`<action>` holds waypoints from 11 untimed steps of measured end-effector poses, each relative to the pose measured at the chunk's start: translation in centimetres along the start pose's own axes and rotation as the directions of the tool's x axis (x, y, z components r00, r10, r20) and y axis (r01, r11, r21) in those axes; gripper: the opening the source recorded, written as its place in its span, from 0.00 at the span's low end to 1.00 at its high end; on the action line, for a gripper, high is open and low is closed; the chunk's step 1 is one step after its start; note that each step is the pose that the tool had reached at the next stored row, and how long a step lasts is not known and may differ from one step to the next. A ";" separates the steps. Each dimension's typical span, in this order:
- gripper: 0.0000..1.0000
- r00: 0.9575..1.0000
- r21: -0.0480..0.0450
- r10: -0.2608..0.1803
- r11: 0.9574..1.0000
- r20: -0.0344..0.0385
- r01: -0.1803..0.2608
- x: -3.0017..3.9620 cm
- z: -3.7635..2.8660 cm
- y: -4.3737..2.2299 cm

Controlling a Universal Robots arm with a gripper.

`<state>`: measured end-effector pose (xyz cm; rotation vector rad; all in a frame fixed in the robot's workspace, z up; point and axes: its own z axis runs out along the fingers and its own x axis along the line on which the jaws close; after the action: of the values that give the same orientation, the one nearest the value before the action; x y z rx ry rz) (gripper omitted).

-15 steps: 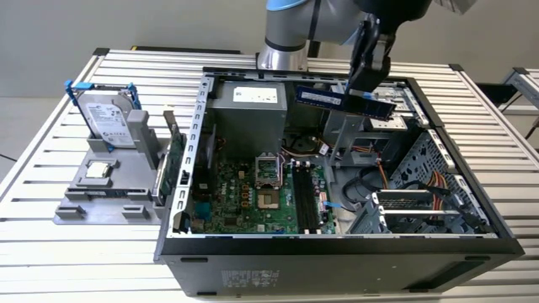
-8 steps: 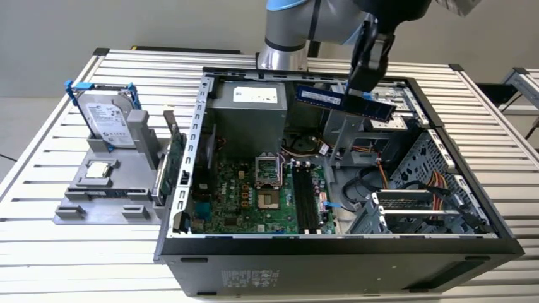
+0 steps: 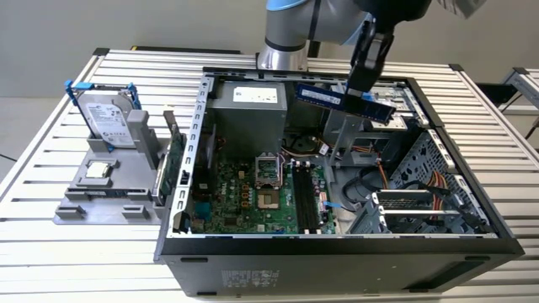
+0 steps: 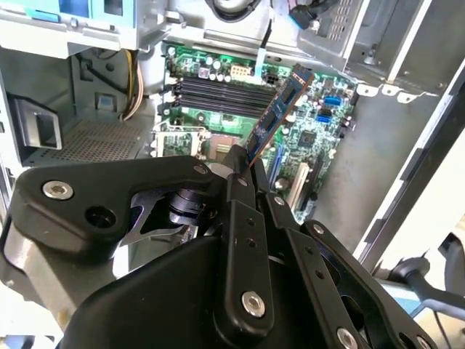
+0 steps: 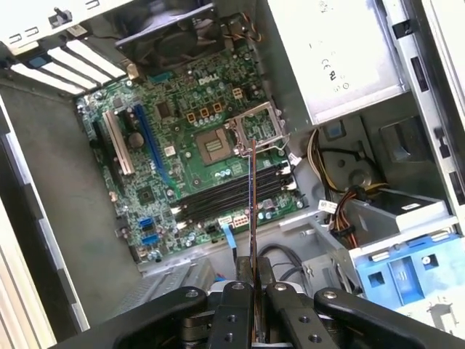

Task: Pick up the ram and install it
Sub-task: 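Insert the ram into the slot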

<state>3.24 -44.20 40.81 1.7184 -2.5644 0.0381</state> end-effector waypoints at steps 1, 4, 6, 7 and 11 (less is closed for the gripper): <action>0.00 1.000 0.000 0.006 1.000 0.000 -0.006 0.00 0.00 0.00; 0.00 1.000 -0.001 0.031 1.000 -0.001 -0.031 0.00 0.00 0.00; 0.00 0.999 -0.002 0.048 0.999 -0.002 -0.048 -0.01 0.00 0.00; 0.00 0.998 -0.002 0.056 0.998 -0.002 -0.056 -0.01 0.00 0.00; 0.00 0.997 -0.004 0.081 0.997 -0.002 -0.081 0.00 0.00 0.00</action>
<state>3.24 -44.20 40.81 1.6110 -2.6302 0.0381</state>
